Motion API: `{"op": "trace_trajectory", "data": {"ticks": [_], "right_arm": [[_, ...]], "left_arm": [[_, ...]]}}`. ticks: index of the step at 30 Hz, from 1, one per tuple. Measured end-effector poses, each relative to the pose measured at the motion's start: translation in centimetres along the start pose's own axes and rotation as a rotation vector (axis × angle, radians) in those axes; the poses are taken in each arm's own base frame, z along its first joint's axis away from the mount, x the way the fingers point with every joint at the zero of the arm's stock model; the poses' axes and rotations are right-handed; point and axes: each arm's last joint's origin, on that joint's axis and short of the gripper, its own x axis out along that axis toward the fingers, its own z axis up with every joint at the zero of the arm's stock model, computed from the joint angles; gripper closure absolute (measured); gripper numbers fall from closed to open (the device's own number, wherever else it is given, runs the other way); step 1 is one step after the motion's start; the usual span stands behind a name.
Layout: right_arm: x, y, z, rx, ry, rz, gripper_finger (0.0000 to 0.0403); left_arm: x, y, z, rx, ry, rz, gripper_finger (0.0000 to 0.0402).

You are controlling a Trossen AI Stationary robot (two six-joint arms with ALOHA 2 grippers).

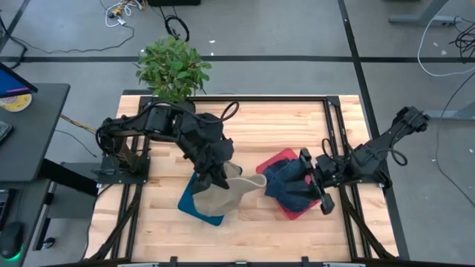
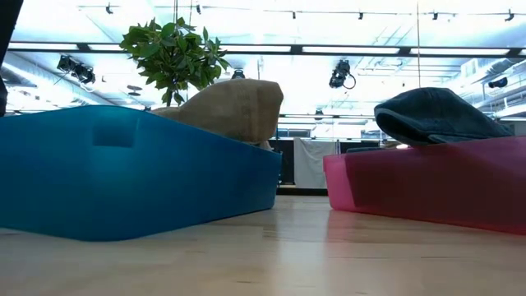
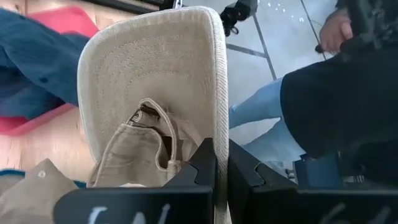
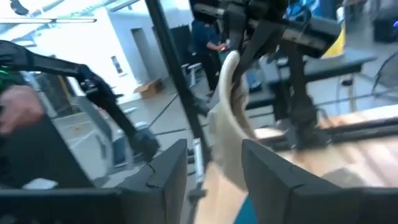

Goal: Pick & Place hat
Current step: Put the brown cap into the blue bin

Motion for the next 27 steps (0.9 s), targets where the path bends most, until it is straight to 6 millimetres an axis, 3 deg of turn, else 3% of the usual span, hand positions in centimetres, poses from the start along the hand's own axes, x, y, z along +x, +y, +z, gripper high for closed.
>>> {"op": "trace_trajectory", "data": {"ticks": [4,12,27], "right_arm": [[1.2,-1.0,-0.3,-0.078,0.009,-0.053,0.0250],[1.6,-1.6,0.5,-0.146,-0.064,-0.049,0.0250],[2.6,-2.4,0.2,-0.152,-0.032,-0.007,0.0250]], "left_arm": [[0.0,-0.1,0.3,0.014,-0.030,-0.011,0.0389],[0.0,-0.1,0.4,0.024,-0.039,-0.015,0.0389],[-0.3,-0.1,1.4,0.073,-0.127,-0.038,0.0389]]}}
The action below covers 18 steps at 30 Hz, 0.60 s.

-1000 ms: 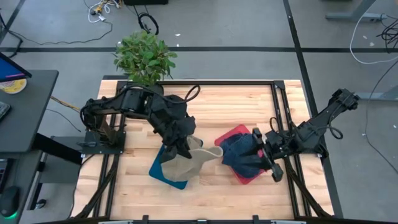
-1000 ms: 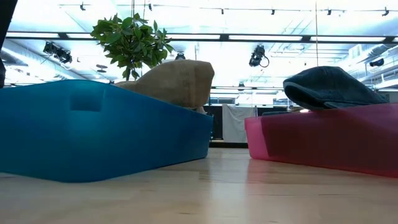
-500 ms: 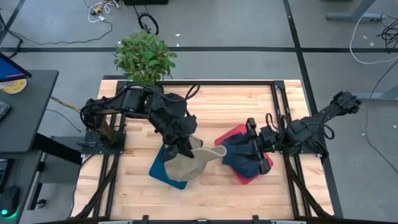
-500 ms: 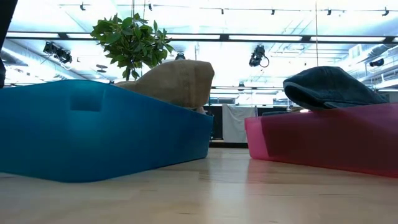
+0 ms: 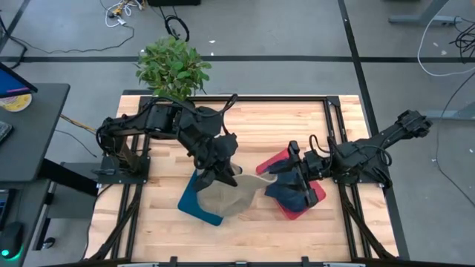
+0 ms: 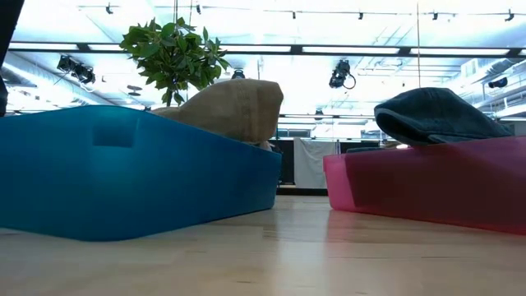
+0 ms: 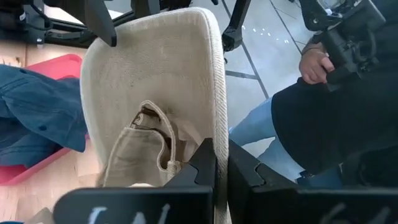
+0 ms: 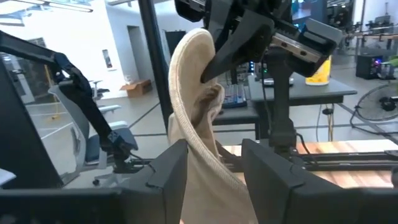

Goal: Pick & Place hat
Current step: Put the brown cap into the blue bin

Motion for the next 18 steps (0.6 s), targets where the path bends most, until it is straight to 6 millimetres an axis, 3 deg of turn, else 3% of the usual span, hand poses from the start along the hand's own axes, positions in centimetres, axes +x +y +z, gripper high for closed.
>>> {"op": "trace_trajectory", "data": {"ticks": [6,9,14,18], "right_arm": [[0.01,0.17,0.30,-0.034,-0.025,0.069,0.0264],[0.05,0.06,0.22,-0.035,-0.012,0.099,0.0294],[0.27,-0.14,0.06,0.003,0.014,0.192,0.0383],[0.23,-0.20,0.12,0.092,0.023,0.206,0.0390]], "left_arm": [[0.13,-0.04,0.19,0.036,-0.015,-0.009,0.0389],[0.35,0.05,0.24,0.040,-0.015,-0.011,0.0389],[0.57,0.28,0.24,0.080,-0.018,0.028,0.0389],[0.57,0.40,0.30,0.086,-0.037,0.084,0.0381]]}}
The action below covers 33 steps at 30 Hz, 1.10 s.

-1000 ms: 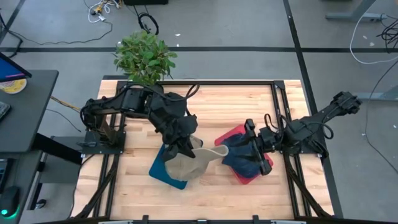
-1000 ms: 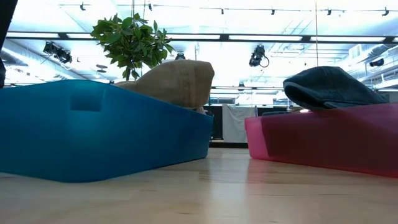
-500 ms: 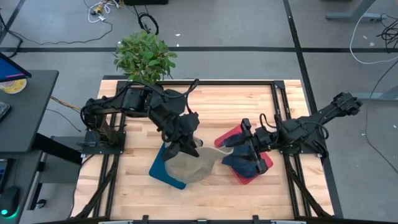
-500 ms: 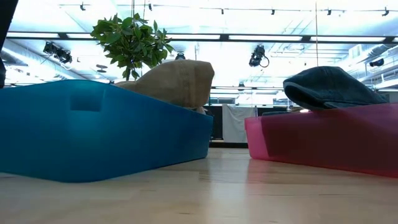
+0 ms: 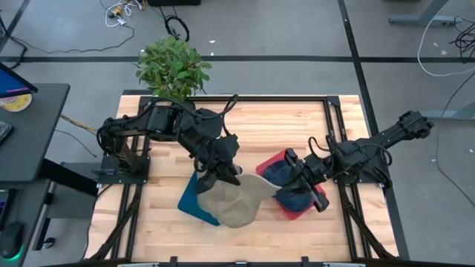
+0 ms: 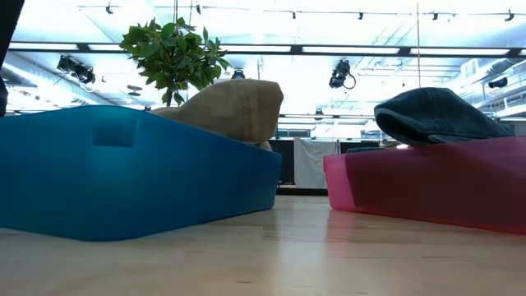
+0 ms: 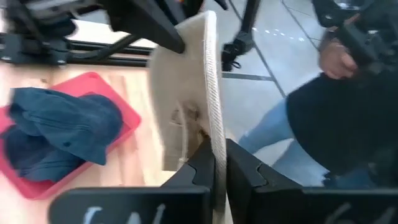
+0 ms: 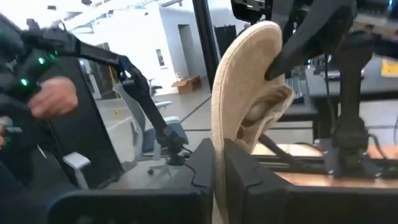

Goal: Pick & Place hat
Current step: Put the brown cap into the blue bin

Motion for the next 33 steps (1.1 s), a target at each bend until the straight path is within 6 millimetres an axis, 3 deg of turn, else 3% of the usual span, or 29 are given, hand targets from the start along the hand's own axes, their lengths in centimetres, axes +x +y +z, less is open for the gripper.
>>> {"op": "trace_trajectory", "data": {"ticks": [5,17,20,25,29,33], "right_arm": [[-0.5,0.2,0.2,0.073,0.013,0.005,0.0396],[-1.9,0.1,-0.4,0.150,0.126,-0.038,0.0398],[-3.2,0.2,0.2,0.130,0.103,-0.104,0.0398],[-6.5,0.3,1.8,0.097,0.025,-0.238,0.0398],[-9.4,0.4,2.9,0.067,-0.038,-0.337,0.0398],[-10.8,0.5,3.4,-0.025,-0.084,-0.456,0.0398]], "left_arm": [[0.0,0.1,0.1,-0.008,-0.036,0.123,0.0324],[-0.1,0.3,1.1,-0.008,-0.172,0.262,0.0104],[-0.2,0.4,0.9,-0.031,-0.158,0.272,0.0064],[-1.8,0.4,0.4,-0.164,-0.200,0.449,0.0045],[-3.4,0.3,-0.1,-0.276,-0.270,0.641,0.0061],[-5.0,-0.5,0.0,-0.327,-0.363,0.682,0.0082]]}}
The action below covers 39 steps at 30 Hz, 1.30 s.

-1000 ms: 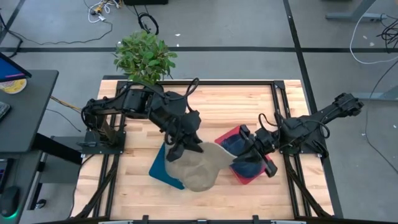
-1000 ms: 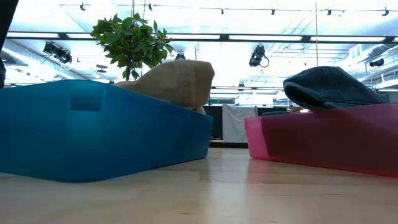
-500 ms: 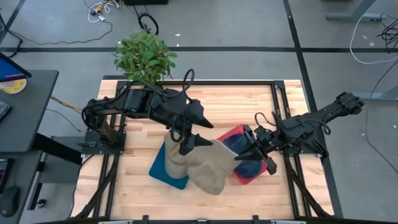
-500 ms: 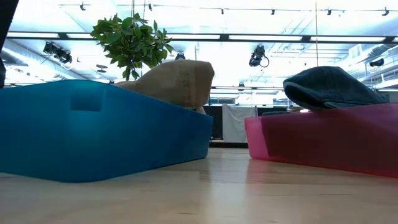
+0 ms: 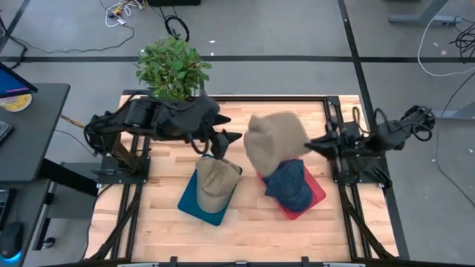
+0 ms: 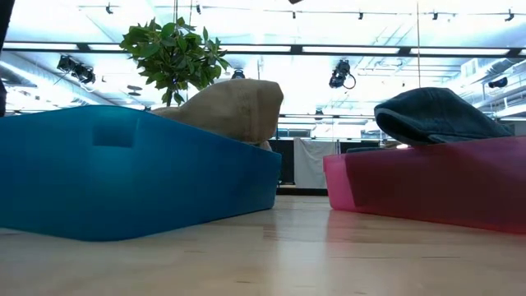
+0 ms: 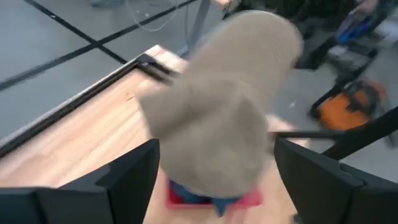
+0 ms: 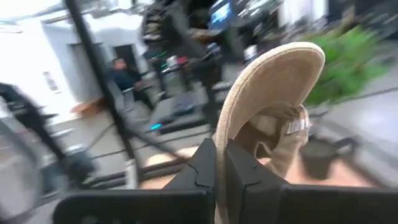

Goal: Pick & Place hat
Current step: Put the brown cap into the blue bin

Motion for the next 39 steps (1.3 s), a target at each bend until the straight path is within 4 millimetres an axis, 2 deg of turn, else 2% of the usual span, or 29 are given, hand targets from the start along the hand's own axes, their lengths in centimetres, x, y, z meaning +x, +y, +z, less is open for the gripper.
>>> {"op": "trace_trajectory", "data": {"ticks": [4,8,12,15,19,26,33,39], "right_arm": [[-0.3,0.2,1.3,-0.052,-0.126,-0.062,0.0398],[-0.5,0.7,2.6,-0.074,-0.244,-0.011,0.0398],[-0.7,1.1,3.4,-0.100,-0.323,0.048,0.0398],[-1.0,1.2,4.0,-0.097,-0.382,0.074,0.0398],[-1.1,1.6,4.7,-0.086,-0.483,0.153,0.0398],[-0.3,2.4,4.4,-0.119,-0.496,0.212,0.0398],[0.4,3.0,4.3,-0.138,-0.521,0.227,0.0398],[0.3,2.8,4.4,-0.156,-0.526,0.191,0.0398]], "left_arm": [[-1.2,-0.2,-0.1,-0.083,-0.005,-0.016,0.0095],[-2.6,-0.3,-0.4,-0.127,-0.068,0.052,0.0096],[-3.5,0.2,0.2,-0.176,-0.139,0.092,0.0097],[-3.9,-0.1,1.1,-0.228,-0.206,0.035,0.0097],[-4.1,-0.7,2.6,-0.310,-0.261,-0.142,0.0097],[-3.3,-0.6,4.1,-0.416,-0.326,-0.233,0.0097],[-1.0,-0.8,4.5,-0.430,-0.293,-0.319,0.0097],[0.7,-2.0,4.8,-0.411,-0.270,-0.481,0.0097]]}}
